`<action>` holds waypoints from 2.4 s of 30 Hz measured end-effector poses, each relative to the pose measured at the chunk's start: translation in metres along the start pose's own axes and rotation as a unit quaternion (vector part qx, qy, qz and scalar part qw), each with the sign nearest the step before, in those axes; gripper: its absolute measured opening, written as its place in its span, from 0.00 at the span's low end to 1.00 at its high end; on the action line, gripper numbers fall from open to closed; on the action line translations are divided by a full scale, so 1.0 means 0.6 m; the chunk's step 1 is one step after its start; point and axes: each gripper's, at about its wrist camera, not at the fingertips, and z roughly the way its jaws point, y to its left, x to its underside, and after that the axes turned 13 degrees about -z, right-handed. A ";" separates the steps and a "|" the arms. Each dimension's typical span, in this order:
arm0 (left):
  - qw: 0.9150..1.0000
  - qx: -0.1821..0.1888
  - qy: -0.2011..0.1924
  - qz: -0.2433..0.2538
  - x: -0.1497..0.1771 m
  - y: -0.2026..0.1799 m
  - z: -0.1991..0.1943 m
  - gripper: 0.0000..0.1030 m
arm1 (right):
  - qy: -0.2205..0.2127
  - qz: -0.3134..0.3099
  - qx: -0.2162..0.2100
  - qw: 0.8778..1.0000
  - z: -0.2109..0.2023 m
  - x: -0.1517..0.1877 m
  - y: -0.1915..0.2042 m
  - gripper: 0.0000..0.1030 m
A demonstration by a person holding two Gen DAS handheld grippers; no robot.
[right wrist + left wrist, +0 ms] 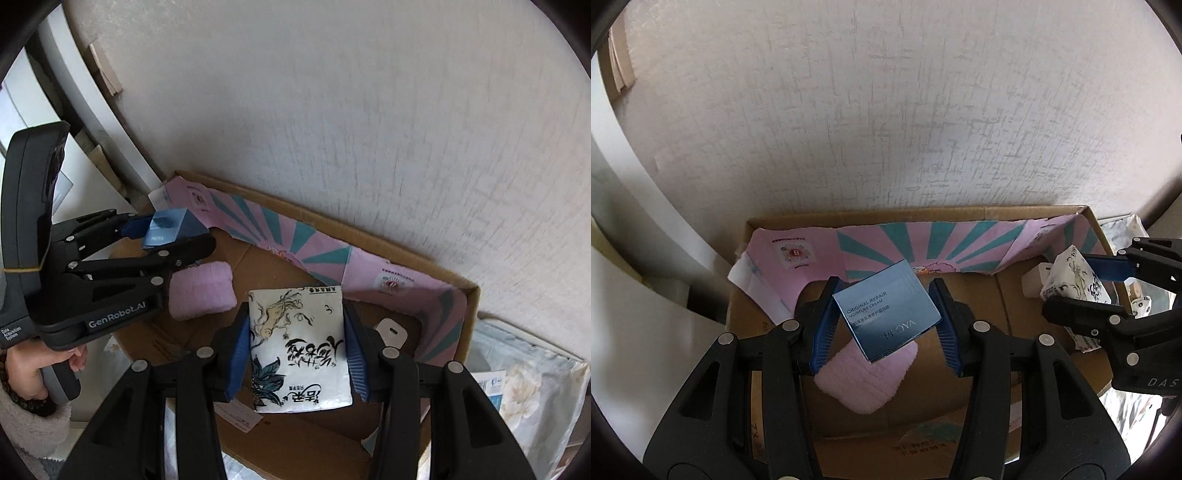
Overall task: Organize objects
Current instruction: 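Carry the blue box and tissue pack into the cardboard box and release both, then move both open tools back toward the diaper pack and plush on the bed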
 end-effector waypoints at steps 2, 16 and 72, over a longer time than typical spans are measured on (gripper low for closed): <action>1.000 0.000 0.002 0.000 -0.002 -0.002 0.001 0.44 | 0.002 0.005 0.000 1.000 0.003 0.001 -0.003 0.42; 1.000 -0.008 -0.019 0.022 -0.020 -0.031 -0.020 1.00 | 0.025 0.020 -0.015 0.999 -0.019 0.029 -0.002 0.84; 0.972 0.141 -0.061 0.180 0.146 -0.420 -0.266 1.00 | -0.020 0.136 0.130 0.982 -0.403 0.298 -0.266 0.84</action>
